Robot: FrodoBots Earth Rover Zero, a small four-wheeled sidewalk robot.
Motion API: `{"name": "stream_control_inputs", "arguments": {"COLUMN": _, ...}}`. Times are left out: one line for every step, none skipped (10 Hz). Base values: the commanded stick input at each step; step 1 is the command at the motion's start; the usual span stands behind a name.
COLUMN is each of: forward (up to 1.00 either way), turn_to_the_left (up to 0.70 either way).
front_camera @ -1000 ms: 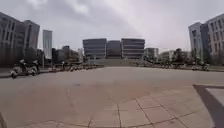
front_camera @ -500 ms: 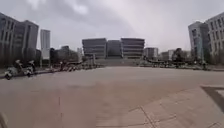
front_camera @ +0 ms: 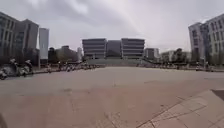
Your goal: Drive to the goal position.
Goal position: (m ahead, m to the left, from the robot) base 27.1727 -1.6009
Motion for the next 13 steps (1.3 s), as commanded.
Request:
{"name": "stream_control_inputs", "arguments": {"forward": 0.70, "turn_to_the_left": 0.02}}
{"name": "stream_control_inputs", "arguments": {"forward": 0.70, "turn_to_the_left": 0.02}}
{"name": "stream_control_inputs", "arguments": {"forward": 0.70, "turn_to_the_left": 0.02}}
{"name": "stream_control_inputs", "arguments": {"forward": 0.70, "turn_to_the_left": 0.02}}
{"name": "stream_control_inputs", "arguments": {"forward": 0.70, "turn_to_the_left": 0.02}}
{"name": "stream_control_inputs", "arguments": {"forward": 0.70, "turn_to_the_left": 0.02}}
{"name": "stream_control_inputs", "arguments": {"forward": 0.70, "turn_to_the_left": 0.02}}
{"name": "stream_control_inputs", "arguments": {"forward": 0.70, "turn_to_the_left": 0.02}}
{"name": "stream_control_inputs", "arguments": {"forward": 0.70, "turn_to_the_left": 0.02}}
{"name": "stream_control_inputs", "arguments": {"forward": 0.70, "turn_to_the_left": 0.02}}
{"name": "stream_control_inputs", "arguments": {"forward": 0.70, "turn_to_the_left": 0.02}}
{"name": "stream_control_inputs", "arguments": {"forward": 0.70, "turn_to_the_left": 0.02}}
{"name": "stream_control_inputs", "arguments": {"forward": 0.70, "turn_to_the_left": 0.02}}
